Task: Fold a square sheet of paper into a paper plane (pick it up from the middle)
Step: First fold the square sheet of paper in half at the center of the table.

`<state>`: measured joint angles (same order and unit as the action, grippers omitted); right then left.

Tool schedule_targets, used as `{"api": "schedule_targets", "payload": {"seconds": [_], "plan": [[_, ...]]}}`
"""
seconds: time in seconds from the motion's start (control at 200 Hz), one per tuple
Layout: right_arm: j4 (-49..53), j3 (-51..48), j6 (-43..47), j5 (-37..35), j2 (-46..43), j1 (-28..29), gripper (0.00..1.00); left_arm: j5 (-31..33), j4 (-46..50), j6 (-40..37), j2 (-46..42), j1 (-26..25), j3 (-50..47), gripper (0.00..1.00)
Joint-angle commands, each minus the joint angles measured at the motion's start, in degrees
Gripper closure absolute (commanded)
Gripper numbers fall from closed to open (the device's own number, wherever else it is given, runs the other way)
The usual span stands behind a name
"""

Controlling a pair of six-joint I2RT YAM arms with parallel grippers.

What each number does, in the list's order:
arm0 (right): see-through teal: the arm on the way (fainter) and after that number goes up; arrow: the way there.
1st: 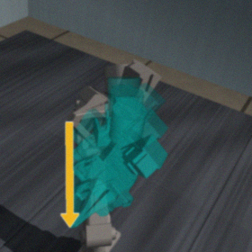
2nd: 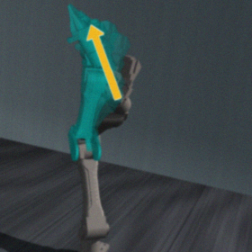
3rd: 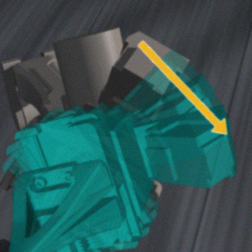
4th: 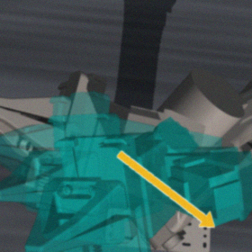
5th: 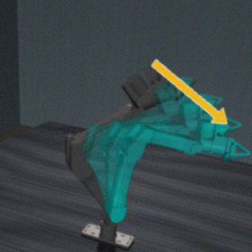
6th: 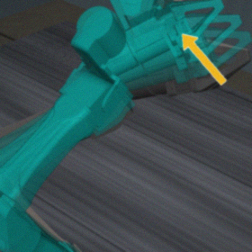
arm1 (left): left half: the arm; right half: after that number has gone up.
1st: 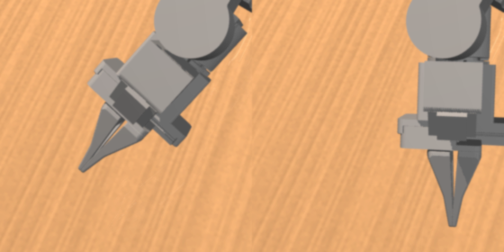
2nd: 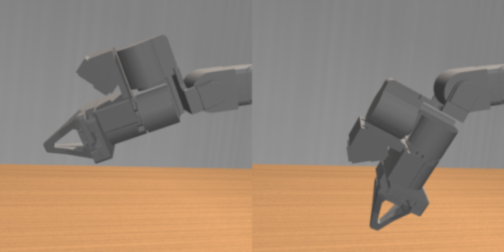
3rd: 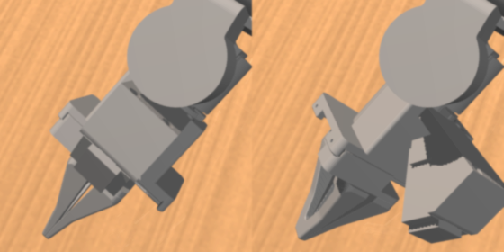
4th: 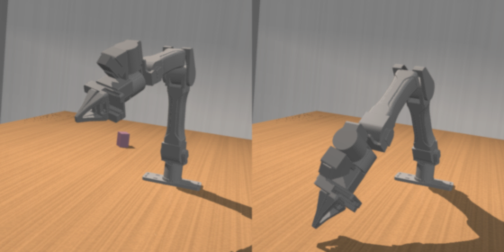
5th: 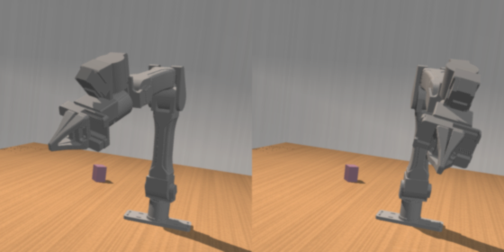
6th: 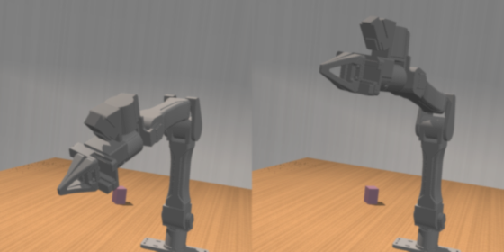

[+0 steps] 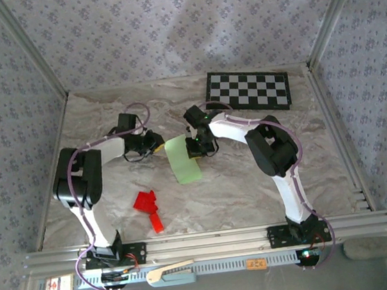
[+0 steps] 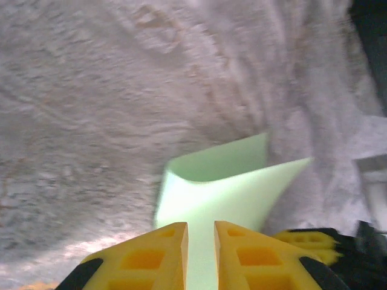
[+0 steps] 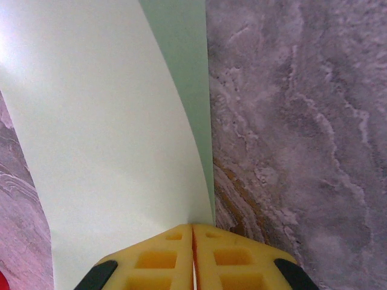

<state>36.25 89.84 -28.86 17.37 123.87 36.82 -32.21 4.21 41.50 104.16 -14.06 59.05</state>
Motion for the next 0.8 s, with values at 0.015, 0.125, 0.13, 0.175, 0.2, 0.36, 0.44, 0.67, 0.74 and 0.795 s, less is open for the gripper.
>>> {"api": "schedule_targets", "payload": {"seconds": [0.015,0.125,0.13,0.175,0.2,0.36,0.44,0.67,0.74,0.795], "plan": [[8.4,-4.0,0.6,-9.1,6.9,0.0,0.90,-3.7,-5.1,1.3,-1.3,-1.8,-1.0,0.80],[8.5,-3.9,0.7,-9.1,7.0,0.1,0.90,-2.7,-2.8,0.3,1.5,-3.7,1.1,0.80],[8.5,-3.9,0.7,-9.1,7.0,0.1,0.90,-2.6,-2.7,0.3,1.7,-3.7,1.2,0.80],[8.5,-3.9,0.7,-9.1,7.0,0.0,0.90,-1.7,-1.7,0.0,3.0,-3.9,2.2,0.80],[8.5,-3.9,0.7,-9.1,7.0,0.0,0.90,-1.4,-1.1,-0.1,3.7,-3.9,2.8,0.80],[8.6,-4.2,0.7,-9.3,6.8,0.1,0.90,-0.1,2.5,-2.3,7.7,-3.4,6.6,0.81],[8.5,-4.5,0.8,-9.5,6.8,0.1,0.90,1.6,4.5,-3.7,9.0,-2.8,8.2,0.81],[8.4,-4.8,0.9,-10.0,6.7,0.1,0.90,6.4,7.9,-5.8,12.1,0.4,11.8,0.81],[8.4,-4.8,0.9,-10.0,6.8,0.1,0.90,7.5,9.8,-6.9,12.2,0.7,12.8,0.81],[8.5,-4.9,0.8,-10.2,6.7,0.1,0.90,7.9,10.6,-7.4,11.5,0.8,13.2,0.81]]}}
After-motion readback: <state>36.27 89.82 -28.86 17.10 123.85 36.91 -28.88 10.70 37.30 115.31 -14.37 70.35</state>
